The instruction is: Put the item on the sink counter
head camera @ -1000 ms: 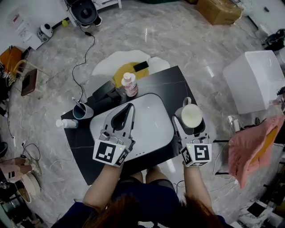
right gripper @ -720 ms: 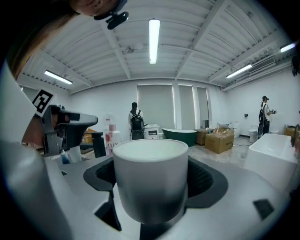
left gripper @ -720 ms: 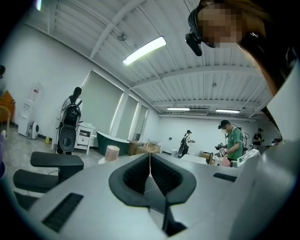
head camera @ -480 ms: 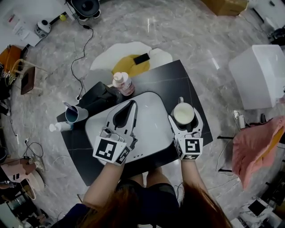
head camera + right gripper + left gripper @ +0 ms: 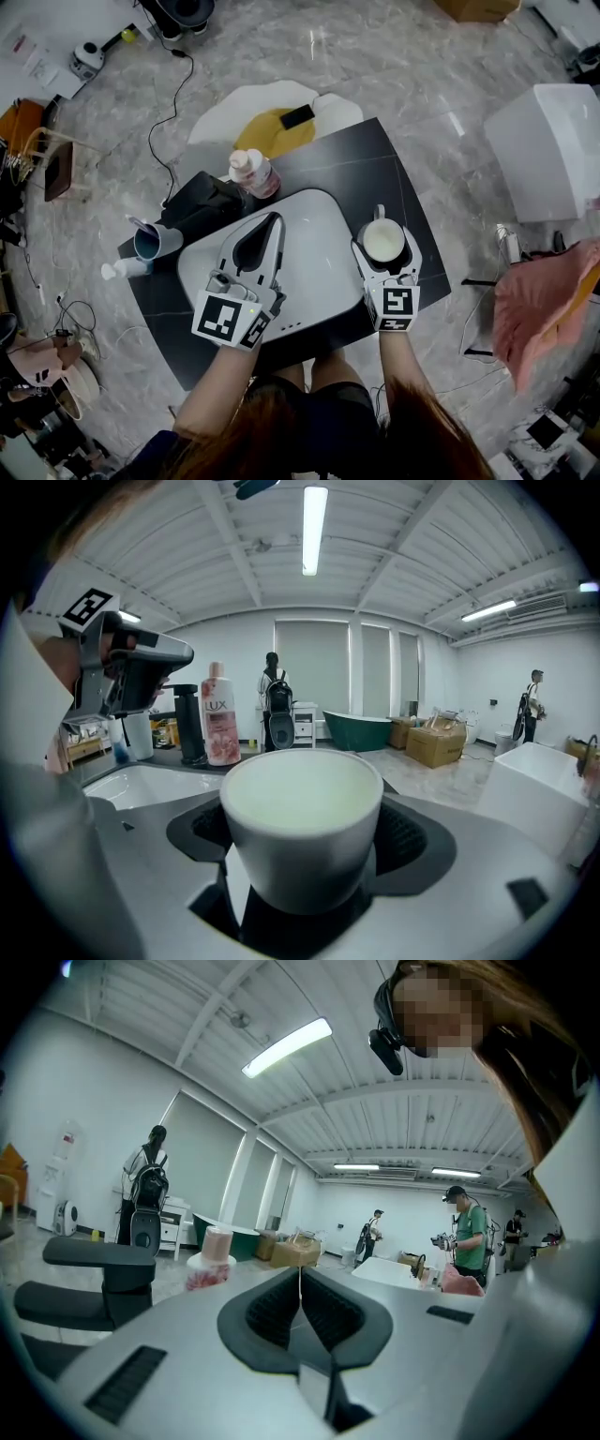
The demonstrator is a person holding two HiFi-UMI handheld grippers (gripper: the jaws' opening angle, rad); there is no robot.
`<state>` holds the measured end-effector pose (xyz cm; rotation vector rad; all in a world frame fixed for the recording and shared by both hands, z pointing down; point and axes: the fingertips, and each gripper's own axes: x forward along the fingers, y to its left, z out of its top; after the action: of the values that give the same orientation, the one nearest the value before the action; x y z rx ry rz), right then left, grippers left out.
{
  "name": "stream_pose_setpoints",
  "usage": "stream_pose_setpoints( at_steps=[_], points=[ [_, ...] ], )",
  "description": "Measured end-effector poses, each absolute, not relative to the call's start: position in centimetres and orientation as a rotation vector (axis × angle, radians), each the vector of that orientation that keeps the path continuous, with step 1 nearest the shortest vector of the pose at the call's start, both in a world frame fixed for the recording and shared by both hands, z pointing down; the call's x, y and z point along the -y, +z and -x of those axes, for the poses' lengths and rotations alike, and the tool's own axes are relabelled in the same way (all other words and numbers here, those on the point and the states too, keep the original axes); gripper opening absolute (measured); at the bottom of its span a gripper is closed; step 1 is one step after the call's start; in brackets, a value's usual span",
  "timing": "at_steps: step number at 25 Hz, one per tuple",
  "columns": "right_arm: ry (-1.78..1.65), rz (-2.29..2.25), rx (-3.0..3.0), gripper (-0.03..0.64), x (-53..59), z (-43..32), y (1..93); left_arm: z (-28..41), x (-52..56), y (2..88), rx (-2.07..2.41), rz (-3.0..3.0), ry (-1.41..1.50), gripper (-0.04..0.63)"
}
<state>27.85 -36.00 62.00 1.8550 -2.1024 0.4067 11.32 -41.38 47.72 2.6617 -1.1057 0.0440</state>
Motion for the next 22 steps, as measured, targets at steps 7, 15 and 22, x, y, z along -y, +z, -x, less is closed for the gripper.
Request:
stream_pose_setpoints(
  at_steps=[7, 15, 22],
  points=[
    [0.449, -1.847, 2.077, 0.448, 35.5, -28.1, 62.3, -11.4, 40.8, 47.3, 1.104, -2.669, 0.033, 0.025],
    [0.46, -1.942, 2.171, 0.46, 35.3, -28.0, 56.0, -10.9, 40.2, 45.1, 1.125, -2.688, -0.008, 0.025],
    [0.298, -2.073, 2.184, 0.166, 34.5, -28.8, 48.0, -10.3, 39.2, 42.0, 1.141, -2.725, -0.06, 0.025]
  ],
)
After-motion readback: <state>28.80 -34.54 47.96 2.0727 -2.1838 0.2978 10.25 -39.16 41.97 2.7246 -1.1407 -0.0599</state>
